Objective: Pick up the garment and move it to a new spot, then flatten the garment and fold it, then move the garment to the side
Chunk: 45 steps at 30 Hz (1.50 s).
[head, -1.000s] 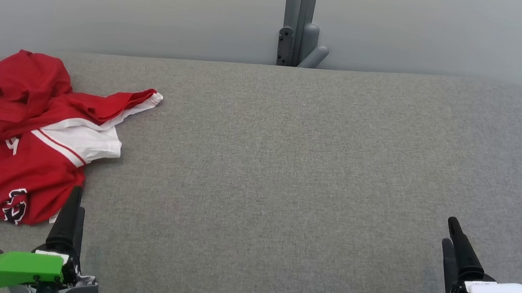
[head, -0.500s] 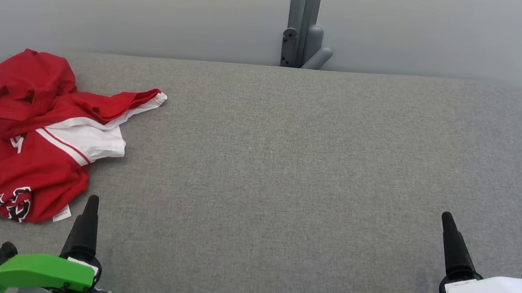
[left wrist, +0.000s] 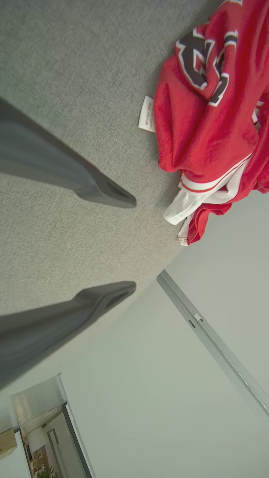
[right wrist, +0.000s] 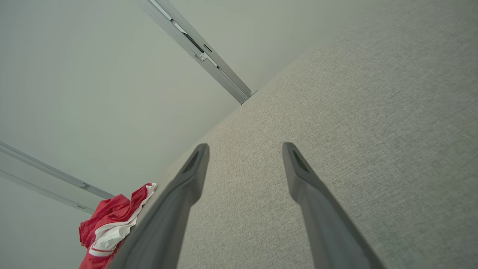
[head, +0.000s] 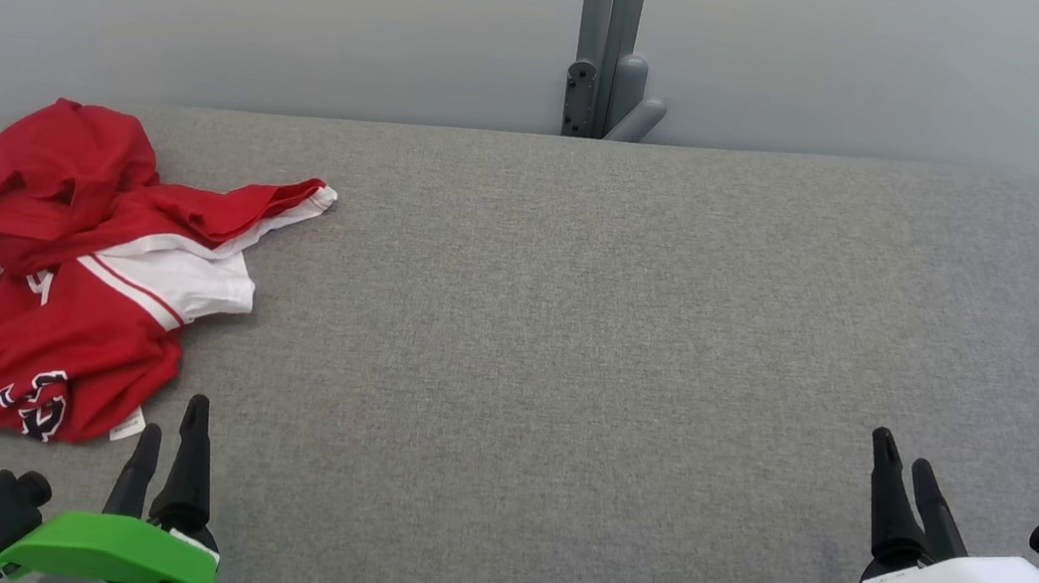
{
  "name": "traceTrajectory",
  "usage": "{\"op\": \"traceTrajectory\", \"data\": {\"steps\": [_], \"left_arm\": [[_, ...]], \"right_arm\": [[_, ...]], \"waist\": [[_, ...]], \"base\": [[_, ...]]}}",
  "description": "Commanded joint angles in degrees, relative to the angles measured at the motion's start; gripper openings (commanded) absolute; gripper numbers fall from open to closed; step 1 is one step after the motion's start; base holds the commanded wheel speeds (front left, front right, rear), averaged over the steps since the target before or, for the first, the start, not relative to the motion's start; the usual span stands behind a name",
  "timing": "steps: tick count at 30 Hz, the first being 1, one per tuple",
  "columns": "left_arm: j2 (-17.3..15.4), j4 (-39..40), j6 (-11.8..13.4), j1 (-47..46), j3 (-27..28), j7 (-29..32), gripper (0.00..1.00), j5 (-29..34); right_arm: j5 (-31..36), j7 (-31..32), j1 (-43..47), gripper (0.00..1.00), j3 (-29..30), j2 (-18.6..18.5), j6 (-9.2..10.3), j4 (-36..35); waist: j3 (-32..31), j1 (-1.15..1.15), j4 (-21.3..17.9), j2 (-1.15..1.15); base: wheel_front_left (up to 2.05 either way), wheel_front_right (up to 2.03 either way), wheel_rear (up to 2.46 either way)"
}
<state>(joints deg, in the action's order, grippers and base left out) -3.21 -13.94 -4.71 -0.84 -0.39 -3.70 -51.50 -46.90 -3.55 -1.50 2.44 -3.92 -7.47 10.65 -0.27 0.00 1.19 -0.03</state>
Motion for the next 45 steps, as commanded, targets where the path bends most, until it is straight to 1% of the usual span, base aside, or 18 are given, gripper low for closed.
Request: {"op": "traceTrajectory", "data": {"steps": [1,3,16,30,45], "left_arm": [[-0.7,0.8,-0.1,-0.1,-0.2,-0.6,1.00,2.6],[-0.9,1.1,-0.3,0.2,-0.5,-1.2,1.00,5.5],[-1.7,1.8,-1.0,1.2,-2.3,-3.4,1.00,16.1],[-2.4,3.2,-1.4,2.0,-3.5,-5.6,1.00,25.5],[-2.5,3.2,-1.2,2.9,-4.4,-7.5,1.00,33.4]], "right_arm": [[2.2,-0.6,-0.2,1.00,-0.2,-0.5,-0.01,-1.0],[4.7,-1.2,-0.1,1.00,-0.5,-0.6,-0.02,-1.0],[14.8,-3.5,0.0,1.00,-0.6,-0.9,-0.02,0.3],[23.9,-5.7,0.5,1.00,-0.4,-0.9,-0.02,1.1],[31.0,-7.6,1.3,1.00,-0.2,-0.6,-0.02,1.3]], "waist": [[0.0,0.00,0.0,0.01],[-0.1,0.00,0.0,0.01],[-0.1,0.00,0.3,0.01],[0.0,0.00,0.4,0.02],[0.2,0.00,-0.1,0.02]], "base": [[0.00,0.00,0.00],[0.00,0.00,0.00],[0.00,0.00,0.00],[0.00,0.00,0.00],[0.00,0.00,0.00]]}}
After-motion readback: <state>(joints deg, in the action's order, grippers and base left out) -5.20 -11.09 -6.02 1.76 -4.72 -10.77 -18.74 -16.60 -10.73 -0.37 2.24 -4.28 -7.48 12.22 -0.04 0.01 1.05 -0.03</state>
